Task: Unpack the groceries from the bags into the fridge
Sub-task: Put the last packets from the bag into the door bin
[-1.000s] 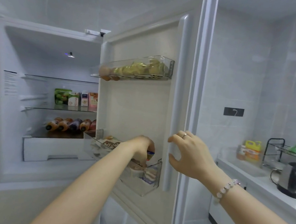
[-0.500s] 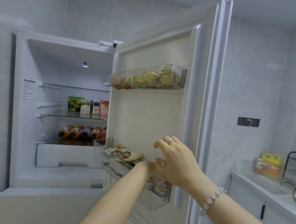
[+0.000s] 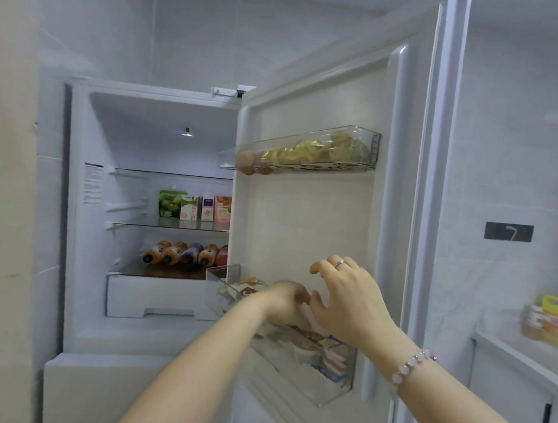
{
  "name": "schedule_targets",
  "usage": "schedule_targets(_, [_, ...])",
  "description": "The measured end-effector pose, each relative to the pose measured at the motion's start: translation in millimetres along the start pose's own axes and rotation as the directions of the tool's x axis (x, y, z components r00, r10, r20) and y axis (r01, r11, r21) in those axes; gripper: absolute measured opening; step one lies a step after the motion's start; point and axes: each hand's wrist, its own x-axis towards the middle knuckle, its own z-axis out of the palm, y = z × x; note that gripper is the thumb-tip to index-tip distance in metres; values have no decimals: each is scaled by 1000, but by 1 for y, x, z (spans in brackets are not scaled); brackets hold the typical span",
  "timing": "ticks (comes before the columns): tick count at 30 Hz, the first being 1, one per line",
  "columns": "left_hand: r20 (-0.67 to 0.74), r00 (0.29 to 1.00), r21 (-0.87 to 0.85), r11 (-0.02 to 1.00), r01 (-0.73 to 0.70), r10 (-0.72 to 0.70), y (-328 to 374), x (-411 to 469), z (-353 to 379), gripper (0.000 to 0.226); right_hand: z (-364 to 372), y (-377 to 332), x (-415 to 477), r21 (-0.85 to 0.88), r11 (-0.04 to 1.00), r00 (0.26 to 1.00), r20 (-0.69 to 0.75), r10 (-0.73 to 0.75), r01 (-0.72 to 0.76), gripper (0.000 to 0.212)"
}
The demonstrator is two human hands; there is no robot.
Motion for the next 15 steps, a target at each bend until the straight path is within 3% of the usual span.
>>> schedule_targets(3, [-188,981,-2,999,54,-53,-40,-4,-3,53,5,-9,2,-25,999,993,117,33,-30,43])
schedule_targets(6, [-469,871,134,963,236,-148,-87,-27,-12,57,12,-25,-7,0,996,980,174,93,-95,44])
schedule_targets(8, [-614,779,115,962,248,-127,-107,-52,-16,56,15,-29,-24,94,989,993,45,106,-110,37])
schedule_targets(9, [-654,748,118,961,251,-115,-116,-65,-15,56,15,-28,-37,138,984,984,-125,126,-108,36])
schedule_targets(10, [-680,725,126,957,261,-108,-126,-77,-13,56,12,-24,-50,182,977,932,-323,165,-110,39])
schedule_targets(12, [-701,705,141,948,285,-108,-142,-99,-7,56,-3,-13,-71,296,932,801,-494,339,-211,50])
schedule_targets(13, [-707,698,134,948,289,-113,-148,-109,-3,56,-4,1,-80,372,870,740,-474,477,-323,58])
schedule_targets(15, [-718,681,84,954,288,-142,-150,-127,5,56,20,42,-96,444,641,595,-260,761,-626,81])
